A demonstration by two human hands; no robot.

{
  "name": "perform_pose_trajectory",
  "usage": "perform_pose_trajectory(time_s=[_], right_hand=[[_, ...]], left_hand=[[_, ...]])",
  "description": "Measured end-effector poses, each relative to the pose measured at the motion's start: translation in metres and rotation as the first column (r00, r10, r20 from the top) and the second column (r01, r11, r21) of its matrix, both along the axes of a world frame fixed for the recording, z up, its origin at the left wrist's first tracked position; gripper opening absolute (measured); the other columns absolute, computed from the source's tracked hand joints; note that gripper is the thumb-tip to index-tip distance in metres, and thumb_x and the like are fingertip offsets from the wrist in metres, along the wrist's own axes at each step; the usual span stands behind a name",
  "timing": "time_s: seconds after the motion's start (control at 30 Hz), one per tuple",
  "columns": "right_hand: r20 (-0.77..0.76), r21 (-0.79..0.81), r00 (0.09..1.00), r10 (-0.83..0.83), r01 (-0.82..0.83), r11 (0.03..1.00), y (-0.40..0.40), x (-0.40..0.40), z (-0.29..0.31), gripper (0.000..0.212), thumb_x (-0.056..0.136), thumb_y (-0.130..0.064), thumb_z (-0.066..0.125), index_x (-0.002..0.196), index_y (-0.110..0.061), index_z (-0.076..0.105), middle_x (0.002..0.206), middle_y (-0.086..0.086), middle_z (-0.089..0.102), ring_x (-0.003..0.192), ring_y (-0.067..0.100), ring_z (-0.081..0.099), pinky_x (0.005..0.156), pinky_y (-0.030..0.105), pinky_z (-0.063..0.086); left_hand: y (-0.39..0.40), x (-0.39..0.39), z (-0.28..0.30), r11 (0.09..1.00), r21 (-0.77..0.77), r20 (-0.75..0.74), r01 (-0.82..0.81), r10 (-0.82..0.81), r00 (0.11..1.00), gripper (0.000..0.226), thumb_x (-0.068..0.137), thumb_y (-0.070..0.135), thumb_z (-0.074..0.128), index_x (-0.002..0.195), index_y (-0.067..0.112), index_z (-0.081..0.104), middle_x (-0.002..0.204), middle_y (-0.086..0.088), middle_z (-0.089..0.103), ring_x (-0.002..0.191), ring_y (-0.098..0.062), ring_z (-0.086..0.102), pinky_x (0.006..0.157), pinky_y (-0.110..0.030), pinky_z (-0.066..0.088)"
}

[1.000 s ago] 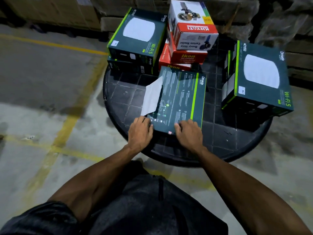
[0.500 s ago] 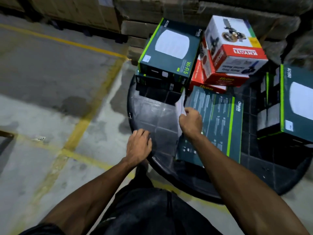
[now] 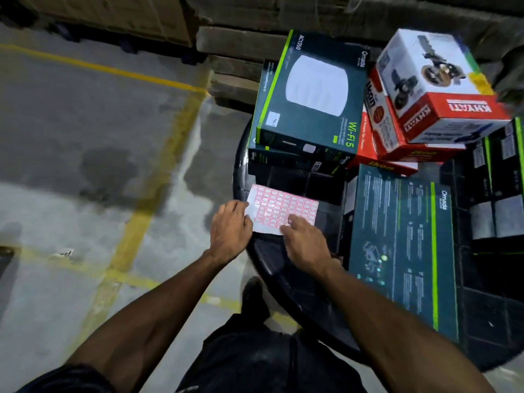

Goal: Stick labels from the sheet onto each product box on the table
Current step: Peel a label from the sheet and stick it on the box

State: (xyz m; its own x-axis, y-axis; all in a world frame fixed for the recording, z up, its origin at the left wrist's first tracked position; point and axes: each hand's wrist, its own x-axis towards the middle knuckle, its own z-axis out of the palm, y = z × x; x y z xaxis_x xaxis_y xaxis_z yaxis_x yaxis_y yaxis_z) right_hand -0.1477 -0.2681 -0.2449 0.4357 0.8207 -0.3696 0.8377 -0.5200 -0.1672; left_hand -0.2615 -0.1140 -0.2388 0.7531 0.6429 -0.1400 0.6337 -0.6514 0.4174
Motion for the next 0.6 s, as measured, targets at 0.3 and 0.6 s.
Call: perform_pose_trajectory(time_s=[0.3,0.6], right_hand=[[-0.101,-0.162,0.994,-0.034,0.017,0.987,0.038,0.006,0.001,0.061,0.104,-0.045,0.026,0.156,-0.019,0.01,0.164,0.007,-0.002,0.15,0.027,0.003,0.117,0.048,0.015],[-0.127,-0.16,0.987,-0.095,0.074,0.984,0.049,0.008,-0.002,0.061,0.103,-0.044,0.029,0.156,-0.02,0.011,0.164,0.004,-0.002,0.151,0.029,0.0,0.119,0.047,0.008]], left_hand=[[0.029,0.032,-0.021,0.953,0.056,-0.186,0.296,-0.281,0.941,0.046,0.099,0.038,0.029,0.136,0.021,0.05,0.148,-0.003,0.042,0.138,-0.019,0.033,0.111,-0.039,0.021],[0.045,0.057,-0.02,0.911,0.193,-0.345,0.365,-0.285,0.894,0.045,0.098,0.041,0.028,0.129,0.017,0.051,0.139,-0.004,0.047,0.134,-0.023,0.035,0.113,-0.043,0.021]])
